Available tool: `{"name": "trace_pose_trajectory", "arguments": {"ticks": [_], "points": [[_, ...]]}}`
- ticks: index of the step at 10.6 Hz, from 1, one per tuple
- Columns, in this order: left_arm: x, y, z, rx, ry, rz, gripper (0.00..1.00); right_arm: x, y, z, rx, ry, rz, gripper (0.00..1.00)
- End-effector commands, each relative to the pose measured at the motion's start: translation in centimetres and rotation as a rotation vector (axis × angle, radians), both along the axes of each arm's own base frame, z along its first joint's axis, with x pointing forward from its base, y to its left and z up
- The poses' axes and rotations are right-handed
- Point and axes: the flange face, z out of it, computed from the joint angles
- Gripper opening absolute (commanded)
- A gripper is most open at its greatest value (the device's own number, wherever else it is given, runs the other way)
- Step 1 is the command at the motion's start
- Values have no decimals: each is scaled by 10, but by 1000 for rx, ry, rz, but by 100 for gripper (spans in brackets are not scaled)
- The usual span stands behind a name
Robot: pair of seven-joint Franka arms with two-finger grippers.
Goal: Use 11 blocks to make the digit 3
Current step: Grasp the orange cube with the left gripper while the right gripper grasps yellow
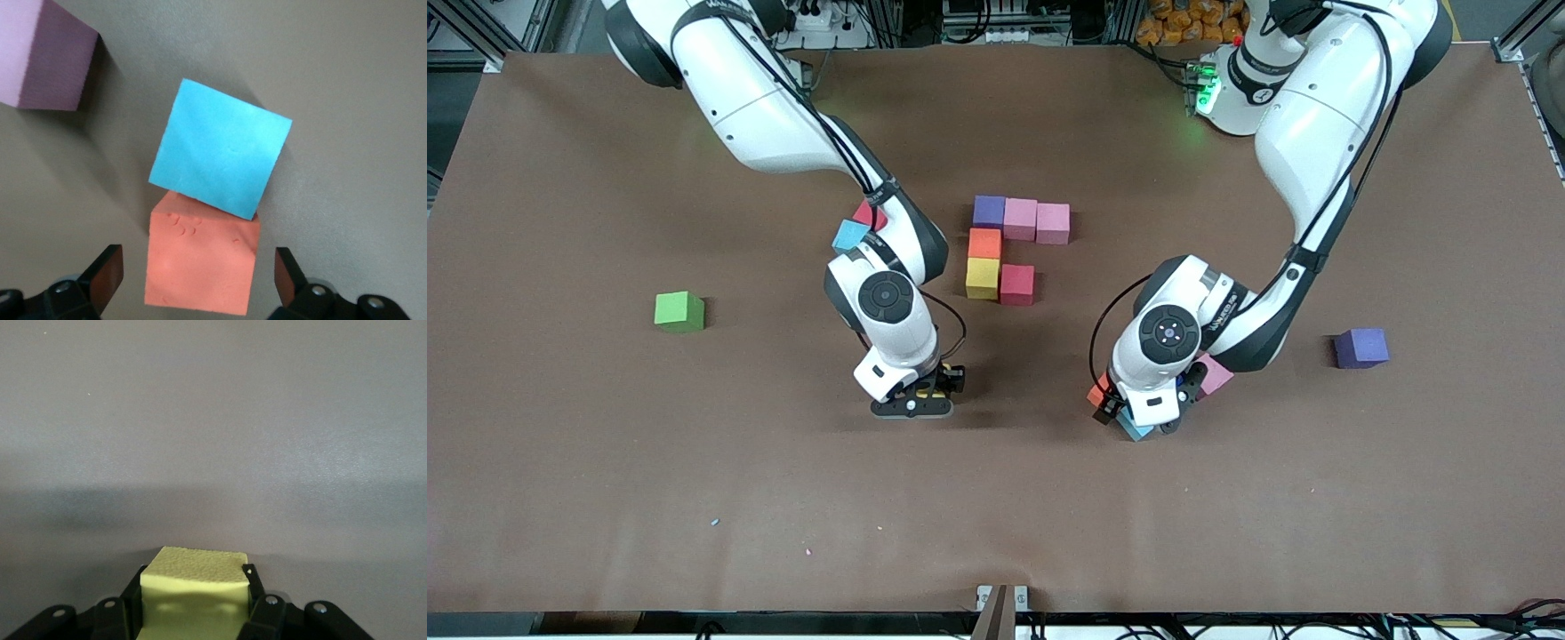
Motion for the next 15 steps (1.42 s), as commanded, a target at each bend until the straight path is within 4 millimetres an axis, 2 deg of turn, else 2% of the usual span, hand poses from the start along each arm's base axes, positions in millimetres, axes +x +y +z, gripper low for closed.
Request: {"name": "trace_pose_trajectory", "arguments": {"ticks": [1, 2, 4, 6, 7, 8, 10, 13, 15], "points": [[4, -4, -9, 5, -20, -25, 100, -1, 3, -4, 2, 5, -38, 7], [3, -4, -14, 5, -12, -24, 100, -2, 4, -3, 3, 8, -51, 2], [2, -4, -19, 5, -7, -24, 99, -3, 6, 0, 3, 9, -49, 1], [3, -3, -19, 4, -6, -17, 57, -4, 8, 7, -6, 23, -48, 1], [3, -3, -18, 3, -6, -4, 30, -7, 11, 10, -17, 42, -45, 2], [3, -3, -17, 2, -7, 0, 10, -10, 16, 16, -16, 51, -39, 2], [4, -4, -8, -5, -15, 6, 0, -21, 34, 26, 16, 64, -57, 2], [6, -1, 12, -4, -26, 54, 0, -46, 63, 39, 44, 75, -109, 3], [1, -6, 24, 13, -18, 100, 0, -59, 59, 46, 27, 80, -114, 3]]}}
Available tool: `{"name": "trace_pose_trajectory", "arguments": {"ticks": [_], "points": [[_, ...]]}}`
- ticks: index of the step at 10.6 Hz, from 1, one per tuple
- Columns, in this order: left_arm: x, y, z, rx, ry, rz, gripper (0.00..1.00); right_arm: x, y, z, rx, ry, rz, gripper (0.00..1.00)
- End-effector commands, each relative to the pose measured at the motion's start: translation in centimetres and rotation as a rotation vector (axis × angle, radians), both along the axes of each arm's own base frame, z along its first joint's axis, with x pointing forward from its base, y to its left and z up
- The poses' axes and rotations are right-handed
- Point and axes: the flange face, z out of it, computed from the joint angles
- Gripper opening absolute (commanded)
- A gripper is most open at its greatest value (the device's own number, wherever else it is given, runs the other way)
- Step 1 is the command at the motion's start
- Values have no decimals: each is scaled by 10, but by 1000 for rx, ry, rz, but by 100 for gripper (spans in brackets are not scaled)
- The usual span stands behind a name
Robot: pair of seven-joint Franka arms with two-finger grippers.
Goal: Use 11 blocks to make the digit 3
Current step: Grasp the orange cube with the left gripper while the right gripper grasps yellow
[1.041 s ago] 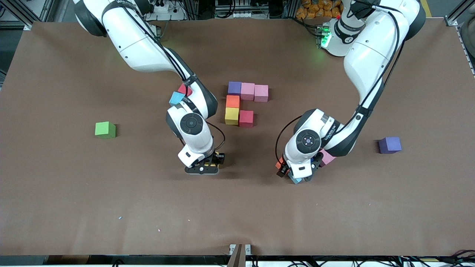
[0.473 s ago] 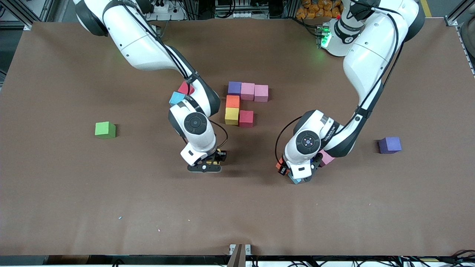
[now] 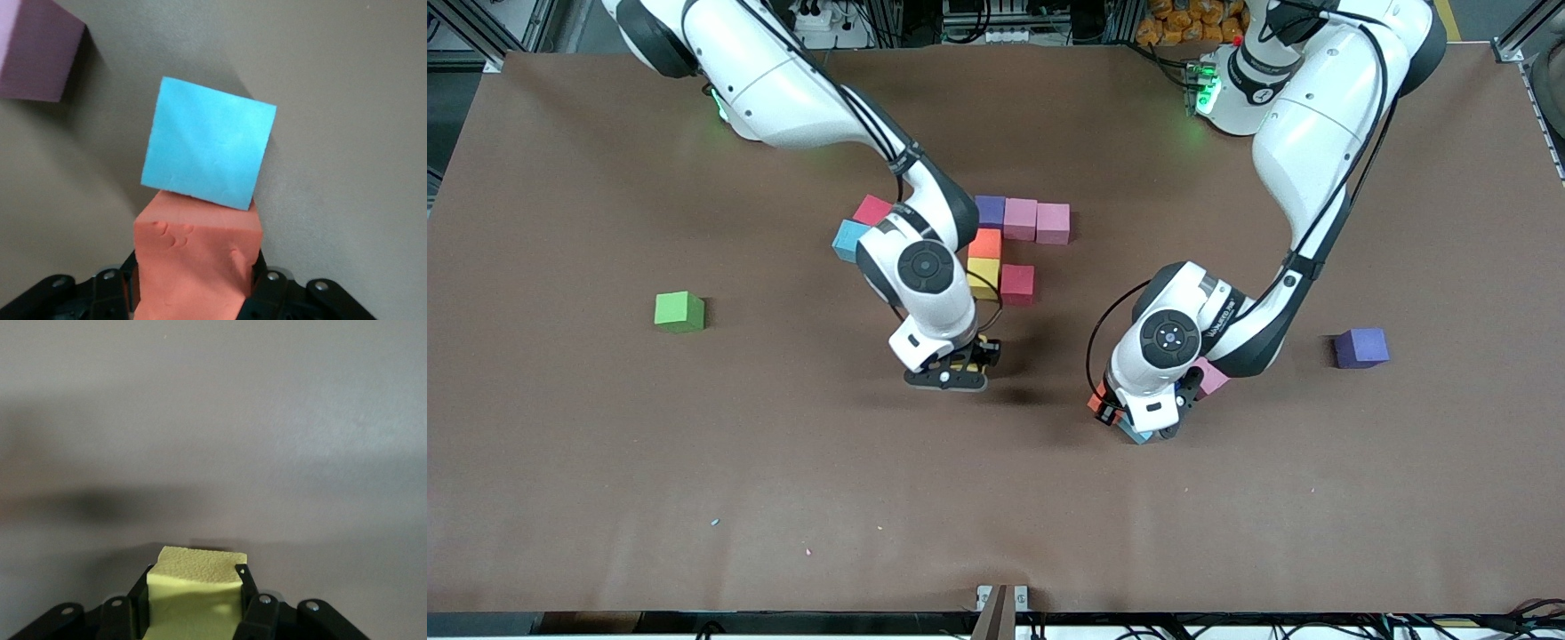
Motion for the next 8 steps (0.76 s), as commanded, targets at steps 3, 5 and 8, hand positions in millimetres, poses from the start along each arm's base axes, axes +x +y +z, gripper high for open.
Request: {"name": "trace_pose_trajectory", "arguments": {"ticks": [3, 5, 8], "points": [[-19, -16, 38, 23, 28, 118, 0, -37, -1, 6, -10, 6, 13, 3], [-35, -24, 44, 45, 56, 148, 0, -48, -5, -4, 17, -34, 36, 3], [-62, -31, 41, 70, 84, 200, 0, -69, 2, -2, 7, -23, 76, 3]]}}
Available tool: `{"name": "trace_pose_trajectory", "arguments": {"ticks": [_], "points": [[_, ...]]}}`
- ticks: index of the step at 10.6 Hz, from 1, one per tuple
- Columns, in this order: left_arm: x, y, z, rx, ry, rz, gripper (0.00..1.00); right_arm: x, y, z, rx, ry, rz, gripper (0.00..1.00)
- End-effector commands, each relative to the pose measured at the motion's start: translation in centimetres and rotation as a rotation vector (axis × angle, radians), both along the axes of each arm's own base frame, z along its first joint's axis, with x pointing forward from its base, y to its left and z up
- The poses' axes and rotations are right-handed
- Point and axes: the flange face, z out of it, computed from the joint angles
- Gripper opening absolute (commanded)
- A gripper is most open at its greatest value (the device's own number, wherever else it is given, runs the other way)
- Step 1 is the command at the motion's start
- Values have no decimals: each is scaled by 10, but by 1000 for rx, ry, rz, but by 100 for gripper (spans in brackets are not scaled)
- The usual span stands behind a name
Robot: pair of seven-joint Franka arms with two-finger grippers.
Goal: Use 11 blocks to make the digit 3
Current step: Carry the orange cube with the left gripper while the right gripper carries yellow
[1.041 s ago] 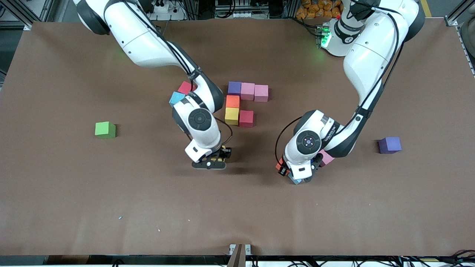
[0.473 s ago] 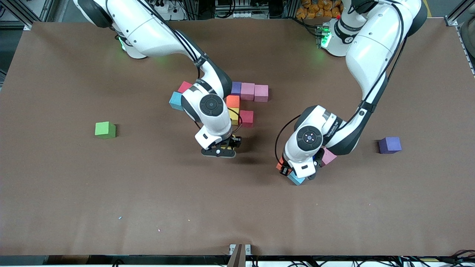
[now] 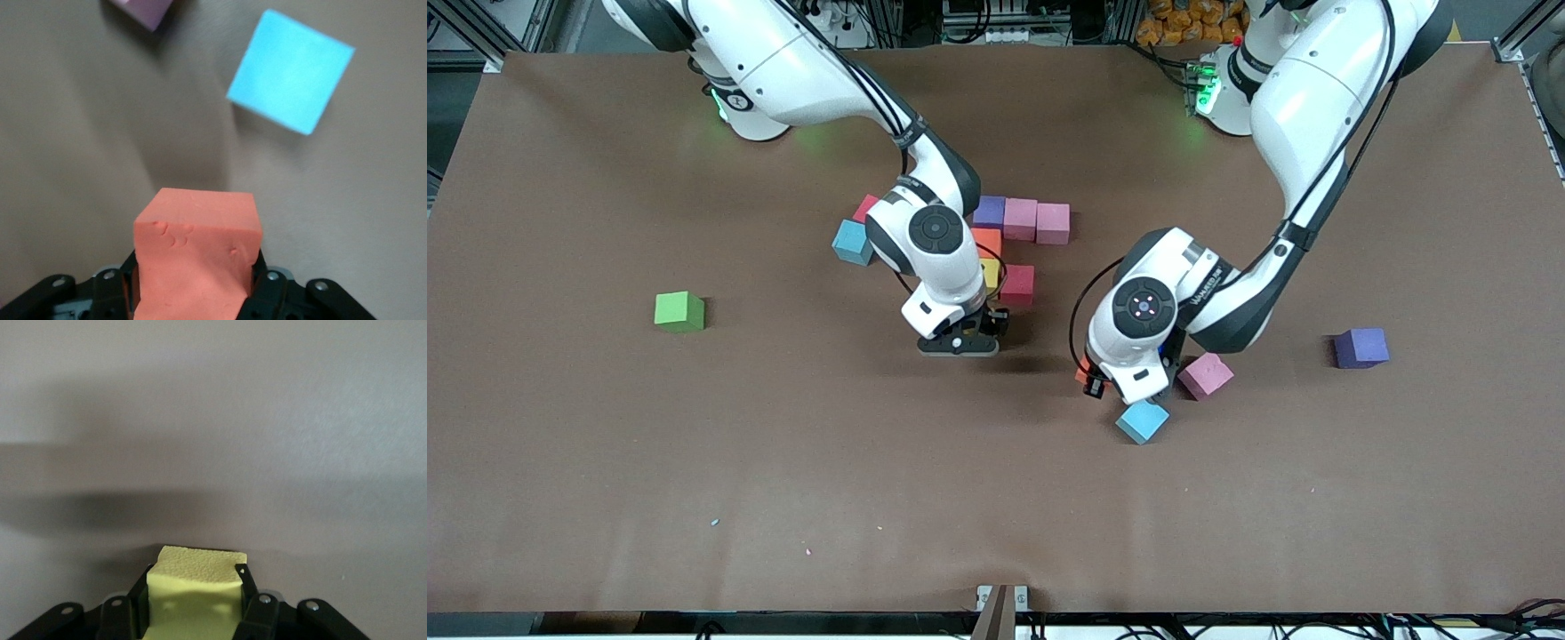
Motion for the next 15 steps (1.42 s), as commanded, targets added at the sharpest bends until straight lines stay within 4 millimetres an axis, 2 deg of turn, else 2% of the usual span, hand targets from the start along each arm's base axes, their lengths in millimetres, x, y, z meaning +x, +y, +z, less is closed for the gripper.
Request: {"name": "trace_pose_trajectory", "arguments": {"ticks": [1, 4, 10, 15], "points": [[-25, 1, 4, 17, 32, 45, 0, -19, -6, 14, -12, -7, 7, 3], [-44, -1, 5, 20, 61, 91, 0, -24, -7, 8, -10, -5, 11, 4], [-71, -16, -15, 17, 64, 186, 0, -31, -1, 3, -4, -15, 20, 5], [-98, -24, -12, 11, 33, 317, 0, -36, -4, -5, 3, -18, 24, 7]]}}
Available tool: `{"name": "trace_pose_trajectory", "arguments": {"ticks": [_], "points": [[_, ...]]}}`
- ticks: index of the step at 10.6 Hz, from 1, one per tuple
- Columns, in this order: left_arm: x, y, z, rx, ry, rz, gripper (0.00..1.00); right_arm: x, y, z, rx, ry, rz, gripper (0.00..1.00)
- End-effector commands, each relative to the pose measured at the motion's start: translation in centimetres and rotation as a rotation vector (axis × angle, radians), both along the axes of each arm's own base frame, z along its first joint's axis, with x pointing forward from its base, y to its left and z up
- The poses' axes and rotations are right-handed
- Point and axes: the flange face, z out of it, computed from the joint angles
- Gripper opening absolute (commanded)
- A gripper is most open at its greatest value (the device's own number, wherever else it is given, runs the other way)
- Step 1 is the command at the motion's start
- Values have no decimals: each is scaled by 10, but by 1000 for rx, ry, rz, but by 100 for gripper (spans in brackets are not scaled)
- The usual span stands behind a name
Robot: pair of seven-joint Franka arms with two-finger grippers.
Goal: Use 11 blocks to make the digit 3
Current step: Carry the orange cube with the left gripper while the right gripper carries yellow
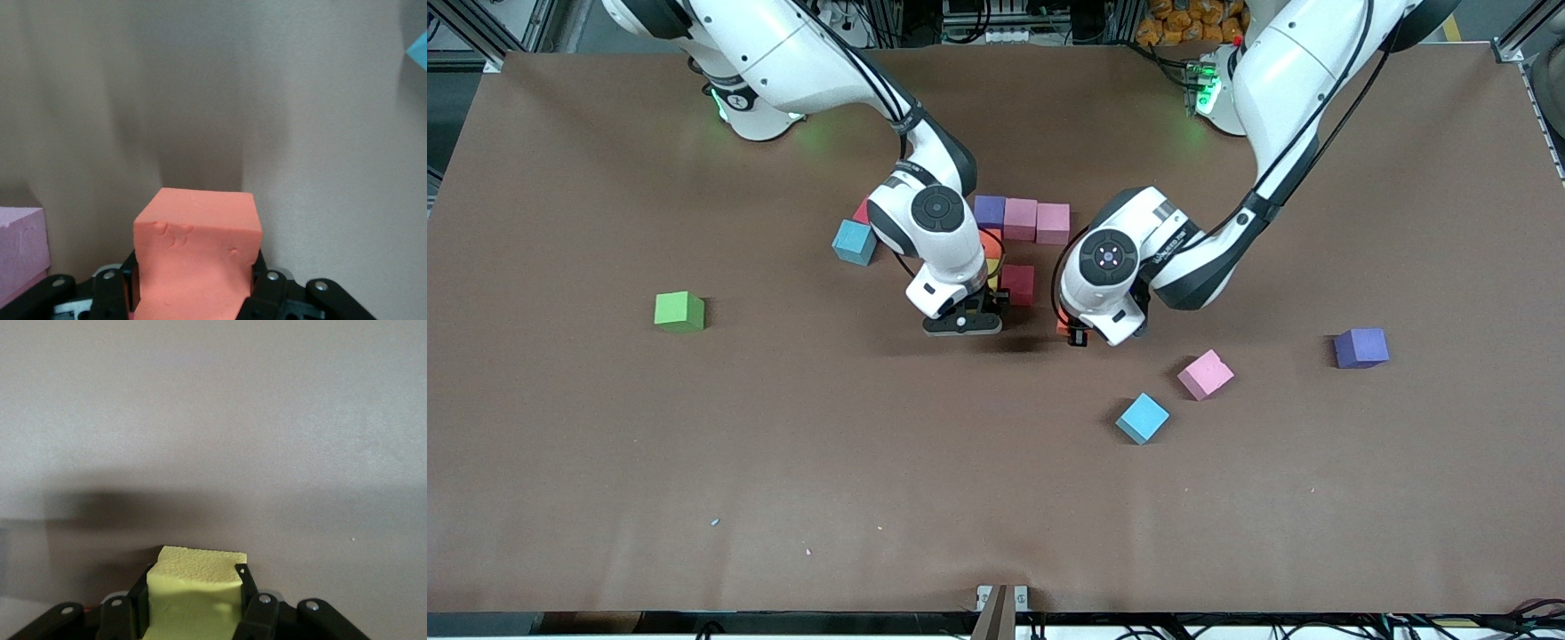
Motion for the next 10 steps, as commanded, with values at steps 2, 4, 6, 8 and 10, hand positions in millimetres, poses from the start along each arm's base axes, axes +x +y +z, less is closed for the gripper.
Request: {"name": "trace_pose_trajectory", "arguments": {"ticks": [2, 4, 6, 8, 10], "points": [[-22, 0, 3, -4, -27, 75, 0, -8, -1, 7, -5, -14, -5, 7], [-29, -3, -2, -6, -31, 107, 0, -7, -1, 6, -5, -14, -5, 7], [-35, -7, -4, -11, -35, 108, 0, -8, 0, 7, -3, -16, -4, 7], [-43, -7, -9, -15, -37, 117, 0, -7, 1, 7, 0, -16, -5, 7], [-48, -8, -8, -14, -42, 115, 0, -10, 4, 8, 3, -14, 1, 7]]}}
